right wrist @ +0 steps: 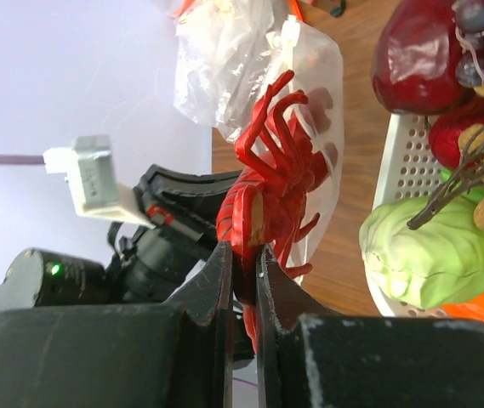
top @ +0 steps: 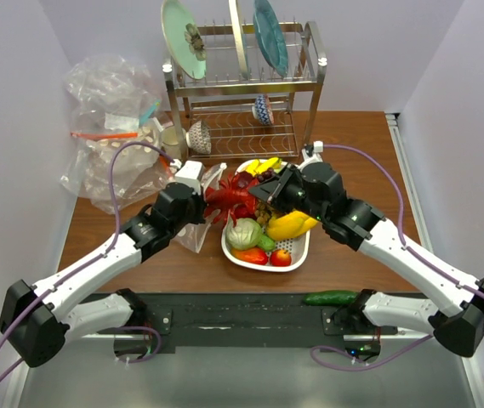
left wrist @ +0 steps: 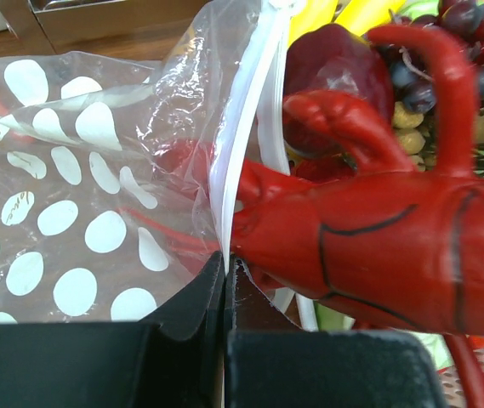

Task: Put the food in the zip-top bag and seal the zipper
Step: Place the fake lobster in the zipper food storage bag.

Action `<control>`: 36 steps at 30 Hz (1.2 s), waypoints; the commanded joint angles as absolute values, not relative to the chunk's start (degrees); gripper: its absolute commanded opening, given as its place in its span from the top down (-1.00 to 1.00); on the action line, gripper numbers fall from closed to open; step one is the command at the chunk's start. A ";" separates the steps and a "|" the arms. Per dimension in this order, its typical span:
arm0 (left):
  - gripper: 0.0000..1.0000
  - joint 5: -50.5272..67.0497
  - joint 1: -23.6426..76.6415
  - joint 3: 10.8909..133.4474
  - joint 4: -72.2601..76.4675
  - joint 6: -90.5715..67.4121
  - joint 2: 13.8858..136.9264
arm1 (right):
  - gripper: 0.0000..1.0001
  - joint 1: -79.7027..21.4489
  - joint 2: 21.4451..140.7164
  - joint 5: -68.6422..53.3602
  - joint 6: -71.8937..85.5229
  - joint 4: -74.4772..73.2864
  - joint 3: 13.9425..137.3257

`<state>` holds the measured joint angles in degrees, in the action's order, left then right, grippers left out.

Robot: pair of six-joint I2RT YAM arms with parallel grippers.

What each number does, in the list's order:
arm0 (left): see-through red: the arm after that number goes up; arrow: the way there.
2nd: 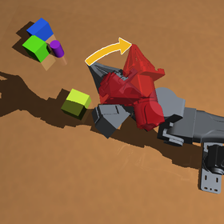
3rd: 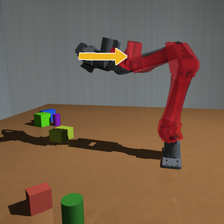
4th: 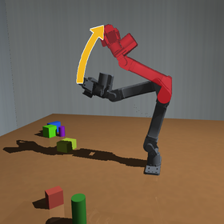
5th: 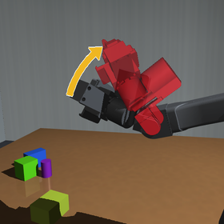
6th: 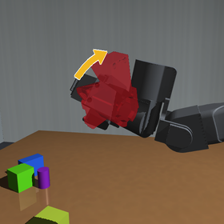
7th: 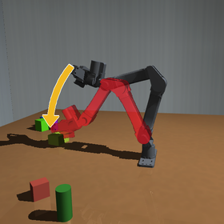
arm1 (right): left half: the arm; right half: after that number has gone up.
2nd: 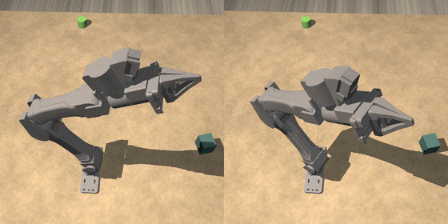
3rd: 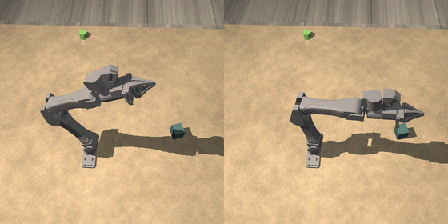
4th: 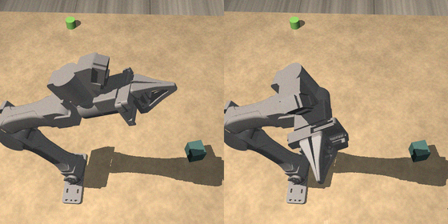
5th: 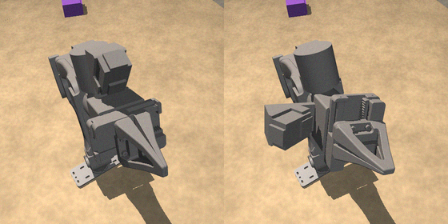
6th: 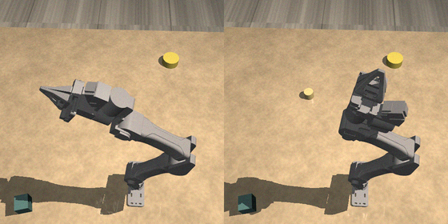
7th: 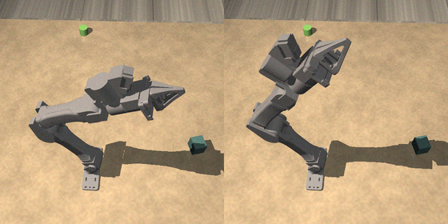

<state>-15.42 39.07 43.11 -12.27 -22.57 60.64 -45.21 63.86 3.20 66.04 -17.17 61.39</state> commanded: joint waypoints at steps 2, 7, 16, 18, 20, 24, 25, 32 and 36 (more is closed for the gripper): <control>1.00 -17.14 39.90 43.68 -9.58 -23.47 59.15 | 1.00 -45.09 64.16 0.18 71.37 -8.53 62.14; 1.00 -16.97 39.90 44.56 -10.28 -23.73 59.33 | 1.00 -45.09 63.63 1.14 71.62 -9.84 62.49; 1.00 -19.78 40.87 44.12 -10.73 -23.38 60.21 | 1.00 -44.39 61.26 3.51 70.67 -13.96 64.07; 1.00 -19.42 40.96 43.68 -10.20 -23.73 60.12 | 1.00 -43.86 60.56 4.04 70.40 -14.59 64.86; 1.00 -19.25 40.96 43.59 -9.76 -23.91 60.55 | 1.00 -43.51 60.29 3.78 70.31 -14.59 64.95; 1.00 -18.99 40.87 43.94 -9.67 -23.99 61.08 | 1.00 -43.24 60.47 2.81 70.75 -14.59 64.78; 1.00 -18.90 40.96 43.95 -9.67 -23.99 61.17 | 1.00 -43.16 60.47 2.81 71.01 -14.15 64.34; 1.00 -17.14 41.04 46.66 -10.28 -24.87 60.56 | 1.00 -43.33 63.01 -1.22 72.33 -7.57 60.03; 1.00 -17.23 40.96 49.74 -12.22 -25.22 62.22 | 1.00 -44.03 65.47 -3.51 72.33 -6.42 60.38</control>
<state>-18.35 40.60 44.88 -13.26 -23.59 61.39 -43.11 63.83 1.48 70.13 -14.50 59.99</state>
